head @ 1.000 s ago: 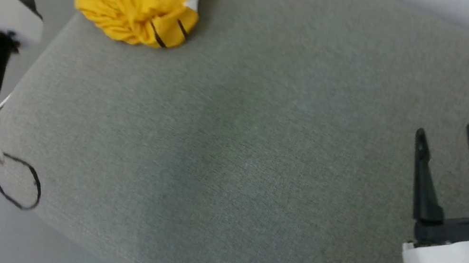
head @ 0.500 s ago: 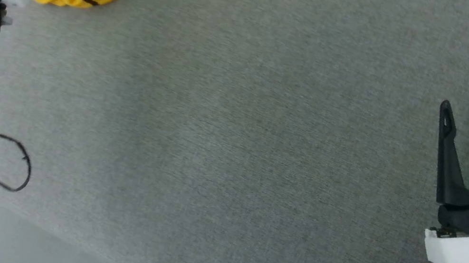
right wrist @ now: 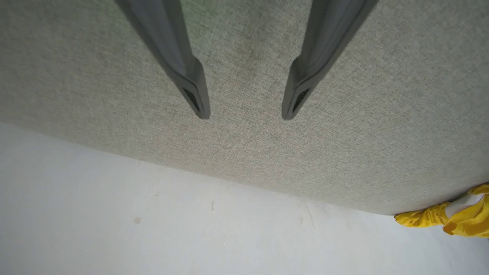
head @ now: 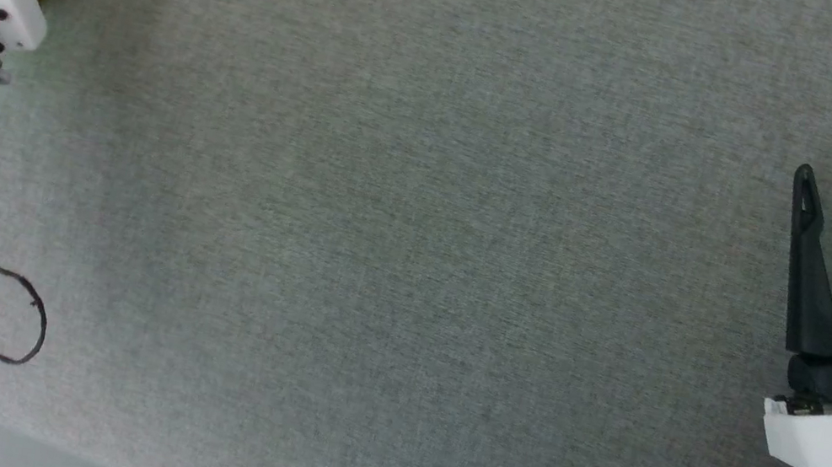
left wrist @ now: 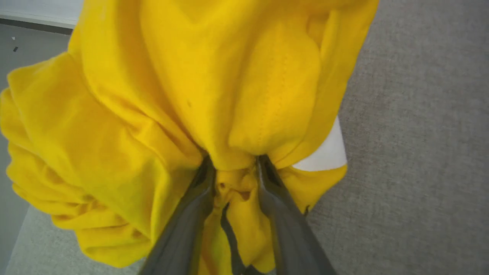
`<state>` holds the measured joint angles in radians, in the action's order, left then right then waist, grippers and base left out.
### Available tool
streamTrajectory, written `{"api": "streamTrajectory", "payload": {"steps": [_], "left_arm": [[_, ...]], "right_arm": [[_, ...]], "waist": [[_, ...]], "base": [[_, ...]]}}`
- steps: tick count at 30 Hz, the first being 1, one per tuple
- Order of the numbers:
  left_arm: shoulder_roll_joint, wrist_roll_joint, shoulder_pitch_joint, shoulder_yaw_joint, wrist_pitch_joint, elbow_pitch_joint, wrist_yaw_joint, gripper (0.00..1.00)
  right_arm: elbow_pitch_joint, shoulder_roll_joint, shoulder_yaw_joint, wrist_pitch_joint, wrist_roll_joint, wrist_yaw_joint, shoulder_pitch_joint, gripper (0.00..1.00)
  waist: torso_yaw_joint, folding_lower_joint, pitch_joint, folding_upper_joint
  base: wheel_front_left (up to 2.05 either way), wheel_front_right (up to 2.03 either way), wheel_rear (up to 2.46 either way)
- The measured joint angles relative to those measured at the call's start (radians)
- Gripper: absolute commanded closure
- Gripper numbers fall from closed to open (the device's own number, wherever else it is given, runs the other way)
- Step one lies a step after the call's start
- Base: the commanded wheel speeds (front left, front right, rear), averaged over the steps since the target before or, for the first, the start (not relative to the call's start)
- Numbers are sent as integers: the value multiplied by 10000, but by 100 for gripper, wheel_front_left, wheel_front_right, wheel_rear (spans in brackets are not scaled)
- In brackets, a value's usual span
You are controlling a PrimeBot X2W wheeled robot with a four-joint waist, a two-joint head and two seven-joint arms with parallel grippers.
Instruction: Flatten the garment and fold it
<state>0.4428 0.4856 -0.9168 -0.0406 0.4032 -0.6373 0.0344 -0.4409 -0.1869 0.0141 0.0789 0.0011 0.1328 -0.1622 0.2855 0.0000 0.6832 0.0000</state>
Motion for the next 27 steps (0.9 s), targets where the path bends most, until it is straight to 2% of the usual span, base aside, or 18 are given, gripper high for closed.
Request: {"api": "streamTrajectory", "payload": {"steps": [7, 12, 20, 27], "left_arm": [[171, -65, -141, -12, -621, -370, -4, 100], [543, -276, -143, -27, -966, -445, -94, 100], [1216, -399, -298, -10, -813, -36, -96, 100], [1705, -399, -577, -38, -140, 913, -36, 100]], "right_arm": [[253, 142, 125, -84, 38, 0, -46, 0], [667, 391, 337, -351, 107, 0, -159, 0], [1503, 834, 351, -871, 270, -2, -137, 0], [2247, 1200, 178, -1369, 445, 0, 267, 0]], "waist": [[-147, 1, -193, 0], [-170, 1, -614, 0], [-310, 0, -1634, 1], [-545, -1, -2676, 0]], "base": [[0, 0, 0], [0, 0, 0], [0, 0, 0], [0, 0, 0]]}}
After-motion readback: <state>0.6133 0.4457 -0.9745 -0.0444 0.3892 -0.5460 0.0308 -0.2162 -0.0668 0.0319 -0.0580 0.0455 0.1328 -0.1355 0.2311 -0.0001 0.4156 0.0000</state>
